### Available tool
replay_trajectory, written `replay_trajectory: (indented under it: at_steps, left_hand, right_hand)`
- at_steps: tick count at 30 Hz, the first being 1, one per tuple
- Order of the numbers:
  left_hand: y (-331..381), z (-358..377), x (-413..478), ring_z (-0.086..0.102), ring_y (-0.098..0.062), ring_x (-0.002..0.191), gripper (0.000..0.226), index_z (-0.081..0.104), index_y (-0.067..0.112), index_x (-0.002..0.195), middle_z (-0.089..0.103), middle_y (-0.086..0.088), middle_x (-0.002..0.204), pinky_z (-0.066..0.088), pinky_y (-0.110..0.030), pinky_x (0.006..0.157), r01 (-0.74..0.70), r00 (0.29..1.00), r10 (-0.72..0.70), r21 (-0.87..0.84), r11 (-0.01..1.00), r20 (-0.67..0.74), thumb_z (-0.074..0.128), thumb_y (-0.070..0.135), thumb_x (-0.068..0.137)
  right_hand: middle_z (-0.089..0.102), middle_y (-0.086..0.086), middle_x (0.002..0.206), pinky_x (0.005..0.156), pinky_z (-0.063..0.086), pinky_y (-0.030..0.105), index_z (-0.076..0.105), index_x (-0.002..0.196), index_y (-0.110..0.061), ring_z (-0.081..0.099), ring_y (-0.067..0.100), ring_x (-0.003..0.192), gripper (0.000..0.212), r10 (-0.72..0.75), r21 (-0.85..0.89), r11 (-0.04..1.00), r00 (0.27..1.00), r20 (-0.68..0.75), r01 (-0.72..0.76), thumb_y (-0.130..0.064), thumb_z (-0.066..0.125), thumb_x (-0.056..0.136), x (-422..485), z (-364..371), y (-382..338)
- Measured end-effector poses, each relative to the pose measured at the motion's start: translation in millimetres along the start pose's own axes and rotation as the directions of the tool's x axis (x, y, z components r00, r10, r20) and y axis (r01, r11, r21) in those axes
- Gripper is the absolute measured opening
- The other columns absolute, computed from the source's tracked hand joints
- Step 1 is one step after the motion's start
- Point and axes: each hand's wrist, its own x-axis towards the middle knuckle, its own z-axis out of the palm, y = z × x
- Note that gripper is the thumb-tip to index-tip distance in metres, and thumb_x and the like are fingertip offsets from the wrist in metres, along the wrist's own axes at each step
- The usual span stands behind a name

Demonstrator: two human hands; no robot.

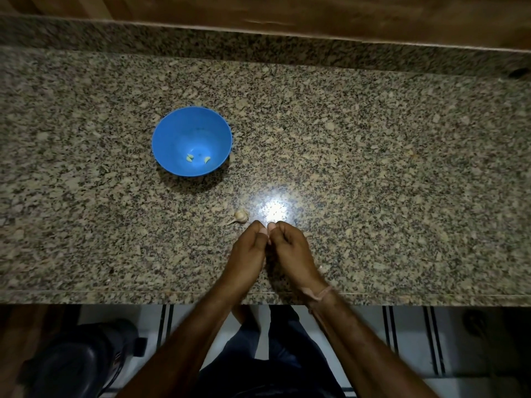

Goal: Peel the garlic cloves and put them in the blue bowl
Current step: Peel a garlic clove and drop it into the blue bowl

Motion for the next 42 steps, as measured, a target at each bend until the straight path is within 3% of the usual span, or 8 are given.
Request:
replay_trajectory:
  at_steps: [3,9,13,22,32,34,38,42]
  left_hand:
    - [-3,1,-7,0.046,-0.004,0.065,0.024,0.042,0.018,0.092,0.051,0.001,0.078,0.032,-0.015,0.056,-0.225,0.966,0.252,0.277,0.934,-0.065,0.034,0.028,0.112]
    - [13,-10,8,0.037,-0.01,0.054,0.029,0.044,0.017,0.082,0.04,0.001,0.066,0.03,-0.03,0.054,0.179,0.979,-0.157,-0.17,0.969,0.132,0.041,0.023,0.11]
    - [9,-17,8,0.035,-0.011,0.052,0.031,0.05,0.017,0.081,0.041,0.004,0.062,0.028,-0.029,0.049,0.157,0.979,-0.133,-0.148,0.976,0.155,0.043,0.023,0.11]
    - [0,-4,-3,0.051,-0.023,0.068,0.024,0.044,0.014,0.092,0.058,-0.013,0.079,0.036,-0.035,0.057,-0.136,0.99,0.139,0.265,0.955,0.005,0.036,0.026,0.111]
    - [-8,-1,2,0.042,-0.018,0.062,0.019,0.041,0.013,0.091,0.044,0.002,0.072,0.026,-0.03,0.055,-0.208,0.964,0.261,0.477,0.854,-0.048,0.038,0.017,0.11]
    - [-10,-2,5,0.048,-0.024,0.065,0.023,0.043,0.011,0.09,0.051,-0.006,0.073,0.03,-0.029,0.056,-0.145,0.985,0.172,0.402,0.904,-0.032,0.037,0.019,0.11]
    - [-4,-5,12,0.038,-0.019,0.056,0.032,0.046,0.018,0.078,0.044,-0.004,0.066,0.03,-0.035,0.057,0.22,0.975,-0.216,-0.113,0.969,0.051,0.039,0.027,0.108]
    - [5,-8,10,0.047,-0.016,0.069,0.033,0.05,0.008,0.088,0.051,-0.009,0.074,0.036,-0.034,0.062,0.041,0.999,-0.043,0.049,0.998,0.032,0.038,0.026,0.112]
  right_hand:
    - [0.047,0.0,0.064,0.057,0.036,0.029,0.054,0.072,-0.017,0.042,0.014,0.06,0.037,0.23,0.188,0.954,0.972,0.042,-0.233,-0.027,0.056,0.109,2,5,-12]
    - [0.048,-0.004,0.07,0.059,0.033,0.022,0.051,0.081,-0.009,0.042,0.006,0.064,0.031,-0.286,-0.211,0.94,0.956,-0.062,0.268,-0.021,0.051,0.11,-4,4,1]
    - [0.054,0.0,0.072,0.06,0.033,0.017,0.055,0.081,-0.008,0.048,0.01,0.066,0.027,-0.35,-0.284,0.903,0.936,-0.051,0.322,-0.017,0.059,0.106,0,0,1]
    - [0.044,-0.01,0.058,0.051,0.029,0.019,0.046,0.069,-0.019,0.04,0.004,0.055,0.04,-0.213,-0.338,0.927,0.97,-0.118,0.162,-0.022,0.059,0.106,7,1,1]
    - [0.05,-0.009,0.062,0.061,0.038,0.029,0.051,0.066,-0.02,0.046,0.009,0.062,0.04,0.056,-0.148,0.987,0.998,-0.015,-0.058,-0.024,0.059,0.105,11,2,0]
    - [0.049,-0.008,0.063,0.06,0.037,0.025,0.052,0.069,-0.018,0.044,0.007,0.061,0.038,-0.003,-0.128,0.992,0.999,-0.035,-0.001,-0.021,0.055,0.107,4,6,1]
    - [0.043,-0.006,0.07,0.057,0.026,0.019,0.045,0.08,-0.013,0.038,0.008,0.063,0.032,-0.338,-0.408,0.867,0.939,-0.059,0.286,-0.022,0.047,0.11,-2,8,10]
    - [0.042,-0.009,0.071,0.059,0.026,0.02,0.044,0.08,-0.016,0.038,0.007,0.065,0.03,-0.382,-0.489,0.816,0.923,-0.055,0.308,-0.02,0.046,0.11,1,4,5]
